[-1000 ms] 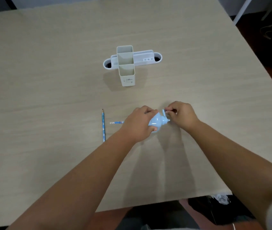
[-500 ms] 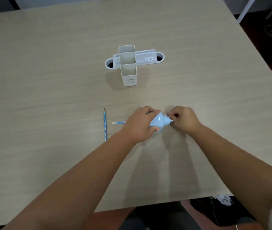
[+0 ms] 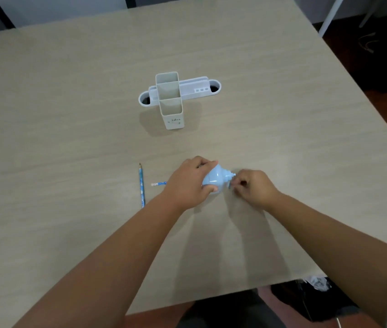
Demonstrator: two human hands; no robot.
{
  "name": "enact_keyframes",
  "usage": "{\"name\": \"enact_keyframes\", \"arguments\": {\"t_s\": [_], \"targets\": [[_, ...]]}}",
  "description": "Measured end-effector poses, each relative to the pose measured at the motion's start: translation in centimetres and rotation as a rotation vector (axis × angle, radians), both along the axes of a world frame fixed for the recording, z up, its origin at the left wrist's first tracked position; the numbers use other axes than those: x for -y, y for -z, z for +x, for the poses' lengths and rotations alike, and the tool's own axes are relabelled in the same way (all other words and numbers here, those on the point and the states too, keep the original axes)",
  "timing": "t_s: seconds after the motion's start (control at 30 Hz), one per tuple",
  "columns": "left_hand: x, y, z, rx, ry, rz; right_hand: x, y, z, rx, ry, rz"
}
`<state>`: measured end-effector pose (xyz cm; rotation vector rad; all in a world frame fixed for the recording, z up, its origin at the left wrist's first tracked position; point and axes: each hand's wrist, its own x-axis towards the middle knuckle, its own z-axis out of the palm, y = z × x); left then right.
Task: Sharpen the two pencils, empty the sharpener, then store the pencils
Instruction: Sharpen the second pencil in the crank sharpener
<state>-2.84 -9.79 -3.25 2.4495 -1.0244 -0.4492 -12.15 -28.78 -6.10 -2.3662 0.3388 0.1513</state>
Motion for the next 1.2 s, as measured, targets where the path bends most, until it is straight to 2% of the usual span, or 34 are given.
{"name": "enact_keyframes", "arguments": {"t_s": [0.1,0.17,0.2,0.3,0.4,0.47,0.5,0.6,0.7,0.8,0.9,0.97,1.03,1.2], "targets": [[0.0,0.1,0.0,-0.011,0.030,-0.005,-0.1,-3.0,-3.1,0.135,-0.013,0.115],[0.1,0.2,0.2,-0.019,0.063,0.017,0.6,-4.0,-0.8,0.265,0.074,0.104],[0.1,0.3,0.2,-0.025,0.057,0.022,0.9,-3.6,1.0,0.266,0.123,0.098],[0.1,0.2,0.1,-0.020,0.023,0.009,1.1,-0.9,4.1,0.093,0.132,0.107],[0.1,0.4,-0.1,-0.029,-0.006,-0.024,0.3,0.4,0.0,-0.015,0.027,0.061],[0.0,0.4,0.2,-0.054,0.014,-0.032,-0.1,-1.6,-3.2,0.011,0.002,0.131],[0.0,0.4,0.4,-0.060,0.027,-0.040,0.1,-2.6,-3.2,0.091,0.013,0.154],[0.0,0.3,0.5,-0.063,0.044,-0.040,1.0,-3.8,0.8,0.254,0.130,0.144],[0.0,0.2,0.3,-0.052,0.030,-0.044,1.3,-1.4,3.6,0.118,0.144,0.127],[0.0,0.3,0.3,-0.064,0.015,-0.050,0.3,0.6,-0.1,-0.021,0.129,0.148],[-0.1,0.3,0.5,-0.074,0.012,-0.047,-0.8,-1.5,-4.1,0.035,0.138,0.233],[0.0,0.3,0.6,-0.064,0.032,-0.037,-0.4,-3.3,-2.9,0.186,0.152,0.230],[0.1,0.3,0.6,-0.050,0.044,-0.028,0.6,-3.7,0.1,0.257,0.179,0.168],[0.1,0.2,0.3,-0.053,0.035,-0.041,1.8,-0.6,3.3,0.035,0.216,0.190]]}}
